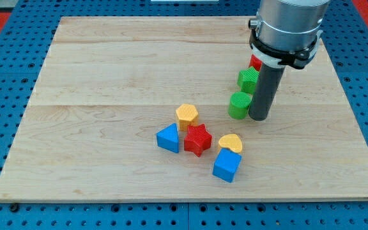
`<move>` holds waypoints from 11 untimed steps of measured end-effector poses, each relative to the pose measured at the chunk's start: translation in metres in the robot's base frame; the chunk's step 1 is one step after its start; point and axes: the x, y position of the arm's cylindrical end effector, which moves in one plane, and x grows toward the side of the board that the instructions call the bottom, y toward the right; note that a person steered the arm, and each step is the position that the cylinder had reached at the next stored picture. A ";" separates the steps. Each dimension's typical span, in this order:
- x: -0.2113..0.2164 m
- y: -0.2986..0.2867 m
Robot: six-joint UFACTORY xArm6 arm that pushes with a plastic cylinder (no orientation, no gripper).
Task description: Separate the blue cube and yellow heart
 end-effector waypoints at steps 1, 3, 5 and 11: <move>0.051 0.072; 0.132 -0.049; 0.109 -0.047; 0.035 -0.200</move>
